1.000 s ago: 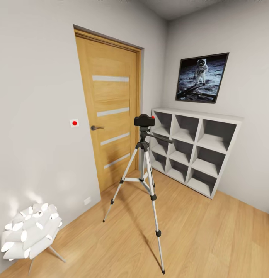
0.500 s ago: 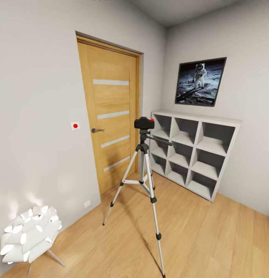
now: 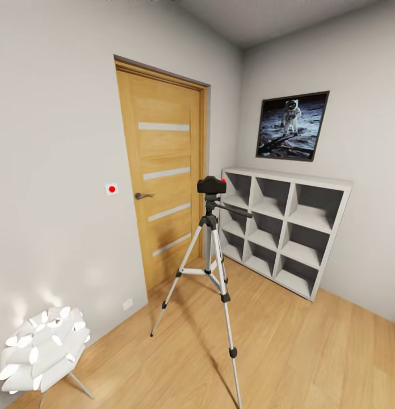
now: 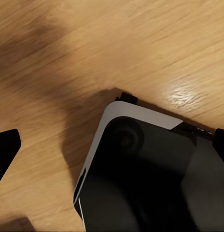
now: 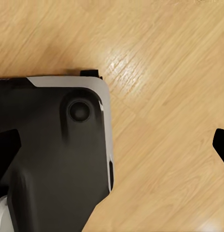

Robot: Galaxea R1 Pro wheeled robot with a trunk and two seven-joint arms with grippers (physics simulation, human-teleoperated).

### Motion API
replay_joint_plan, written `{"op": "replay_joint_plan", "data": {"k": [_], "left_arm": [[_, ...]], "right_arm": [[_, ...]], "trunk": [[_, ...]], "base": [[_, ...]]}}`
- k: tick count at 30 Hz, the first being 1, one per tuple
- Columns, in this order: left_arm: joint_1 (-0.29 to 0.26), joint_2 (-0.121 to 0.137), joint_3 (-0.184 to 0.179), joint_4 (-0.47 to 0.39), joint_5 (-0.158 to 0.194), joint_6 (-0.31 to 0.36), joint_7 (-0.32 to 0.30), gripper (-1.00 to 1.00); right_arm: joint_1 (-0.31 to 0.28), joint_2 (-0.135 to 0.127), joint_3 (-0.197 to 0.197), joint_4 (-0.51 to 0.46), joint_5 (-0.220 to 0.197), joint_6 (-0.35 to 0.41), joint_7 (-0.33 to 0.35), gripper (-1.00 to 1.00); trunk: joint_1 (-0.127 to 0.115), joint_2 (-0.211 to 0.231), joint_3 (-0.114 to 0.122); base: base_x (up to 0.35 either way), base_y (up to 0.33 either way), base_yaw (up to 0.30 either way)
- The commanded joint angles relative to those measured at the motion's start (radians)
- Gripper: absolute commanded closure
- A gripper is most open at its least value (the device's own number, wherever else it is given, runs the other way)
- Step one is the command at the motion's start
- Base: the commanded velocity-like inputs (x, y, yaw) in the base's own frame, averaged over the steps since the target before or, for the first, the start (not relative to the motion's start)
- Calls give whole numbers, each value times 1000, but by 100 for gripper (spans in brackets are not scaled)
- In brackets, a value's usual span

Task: Attach the digital camera to the camera tripod in the bedroom.

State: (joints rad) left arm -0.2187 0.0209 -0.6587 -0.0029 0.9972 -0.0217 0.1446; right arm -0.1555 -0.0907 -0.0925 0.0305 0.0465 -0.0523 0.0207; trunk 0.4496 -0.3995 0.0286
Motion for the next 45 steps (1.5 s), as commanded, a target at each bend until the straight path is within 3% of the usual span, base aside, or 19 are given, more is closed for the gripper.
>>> {"op": "replay_joint_plan", "data": {"k": [1,35,45], "left_arm": [[4,0,-9,0,8,-3,3,-100],[11,-3,-9,0,4,-40,2,-100],[12,0,-10,-7,2,-40,3,-100]], "right_arm": [[-1,0,-8,3,5,-6,2,-100],[-1,-1,-9,3,4,-6,2,-100],[-1,-3,-9,3,7,-5,2,-100]], "trunk": [[0,-1,1],[0,-1,56],[0,-1,61]], "base": [[0,0,0],[0,0,0],[0,0,0]]}}
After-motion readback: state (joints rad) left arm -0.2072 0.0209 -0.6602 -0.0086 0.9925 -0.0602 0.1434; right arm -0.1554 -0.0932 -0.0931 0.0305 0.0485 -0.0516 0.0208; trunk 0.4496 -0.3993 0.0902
